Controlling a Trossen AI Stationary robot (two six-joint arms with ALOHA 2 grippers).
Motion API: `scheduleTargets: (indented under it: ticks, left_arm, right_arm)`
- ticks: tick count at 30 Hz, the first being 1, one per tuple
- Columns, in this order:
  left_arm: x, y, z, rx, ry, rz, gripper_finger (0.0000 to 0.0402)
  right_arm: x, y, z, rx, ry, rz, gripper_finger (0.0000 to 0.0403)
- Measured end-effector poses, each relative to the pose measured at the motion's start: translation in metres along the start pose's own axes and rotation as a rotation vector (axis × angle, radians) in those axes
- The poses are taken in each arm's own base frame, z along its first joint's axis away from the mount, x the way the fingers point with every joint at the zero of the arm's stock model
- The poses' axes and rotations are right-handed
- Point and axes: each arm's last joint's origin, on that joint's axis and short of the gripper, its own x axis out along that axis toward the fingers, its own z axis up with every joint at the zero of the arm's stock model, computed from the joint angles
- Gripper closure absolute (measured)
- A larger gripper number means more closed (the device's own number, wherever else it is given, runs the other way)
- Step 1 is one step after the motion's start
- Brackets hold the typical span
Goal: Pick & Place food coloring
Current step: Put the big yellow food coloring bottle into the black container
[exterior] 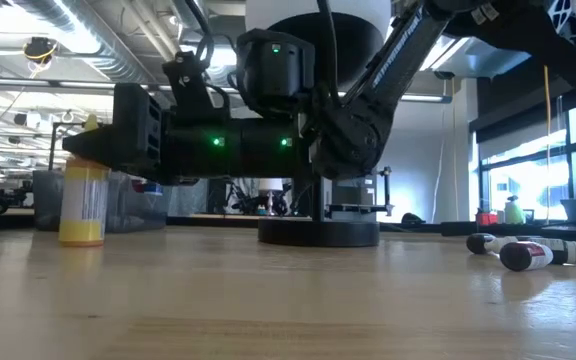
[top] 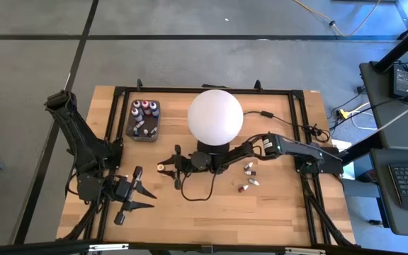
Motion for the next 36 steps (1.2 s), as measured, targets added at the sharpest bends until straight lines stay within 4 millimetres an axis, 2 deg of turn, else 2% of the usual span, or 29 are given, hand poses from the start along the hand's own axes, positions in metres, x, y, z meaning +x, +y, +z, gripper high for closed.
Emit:
scheduleTargets:
  ticks: [11,17,20,26,30,36]
  left_arm:
    - [0.0,0.0,0.0,0.017,-0.002,0.009,0.0286]
    - [0.0,0.0,0.0,0.016,-0.004,0.017,0.0289]
    - [0.0,0.001,0.0,0.016,-0.012,0.044,0.0289]
    - [0.0,0.002,0.001,0.017,-0.021,0.081,0.0286]
    - [0.0,0.002,0.001,0.017,-0.022,0.083,0.0289]
    - [0.0,0.003,0.0,0.056,-0.013,0.084,0.0288]
  right_arm:
    - [0.0,0.0,-0.001,-0.011,0.008,0.015,0.017]
    - [0.0,0.002,0.025,-0.047,0.004,0.018,0.0132]
    - [0.0,0.003,0.035,-0.049,0.071,0.019,0.0125]
    - [-0.008,0.004,0.049,-0.027,0.317,0.036,0.0123]
    - [-0.02,0.014,0.062,-0.004,0.477,0.132,0.0123]
    - [-0.035,0.05,0.092,-0.07,0.524,0.284,0.0123]
